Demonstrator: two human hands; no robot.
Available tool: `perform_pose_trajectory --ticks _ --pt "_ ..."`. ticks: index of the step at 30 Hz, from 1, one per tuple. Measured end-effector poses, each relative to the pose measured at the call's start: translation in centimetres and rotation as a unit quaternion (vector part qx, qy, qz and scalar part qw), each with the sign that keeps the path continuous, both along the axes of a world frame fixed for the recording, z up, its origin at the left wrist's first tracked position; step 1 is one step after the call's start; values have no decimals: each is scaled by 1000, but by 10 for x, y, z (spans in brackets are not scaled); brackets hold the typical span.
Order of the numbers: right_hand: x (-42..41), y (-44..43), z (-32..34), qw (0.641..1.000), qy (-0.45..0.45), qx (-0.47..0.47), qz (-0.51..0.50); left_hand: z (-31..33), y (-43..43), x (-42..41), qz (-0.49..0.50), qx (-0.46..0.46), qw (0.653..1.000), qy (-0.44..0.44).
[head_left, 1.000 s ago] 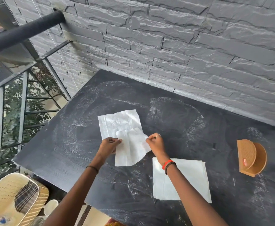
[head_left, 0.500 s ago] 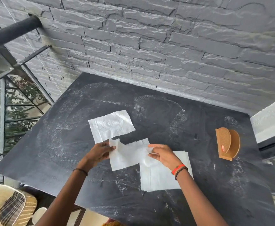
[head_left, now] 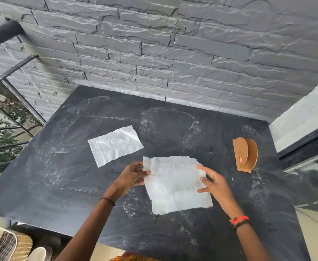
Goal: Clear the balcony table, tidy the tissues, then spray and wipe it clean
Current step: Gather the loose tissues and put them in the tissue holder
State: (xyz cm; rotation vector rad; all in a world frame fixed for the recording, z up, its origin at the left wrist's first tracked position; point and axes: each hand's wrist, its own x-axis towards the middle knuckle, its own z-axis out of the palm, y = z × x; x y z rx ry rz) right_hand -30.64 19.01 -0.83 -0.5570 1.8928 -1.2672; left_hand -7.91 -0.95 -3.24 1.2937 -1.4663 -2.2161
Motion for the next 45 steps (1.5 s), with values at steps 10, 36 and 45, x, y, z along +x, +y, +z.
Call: perform_pose_trajectory --ticks 10,36,45 --pt "-6 34 -57 985 118 127 14 -39 29 -36 -39 -170 973 -153" --pt "-7 11 -53 913 351 208 18 -37 26 -27 -66 -328 912 -237" --pt "27 -132 -46 943 292 134 89 -17 -72 32 106 -353 900 -234"
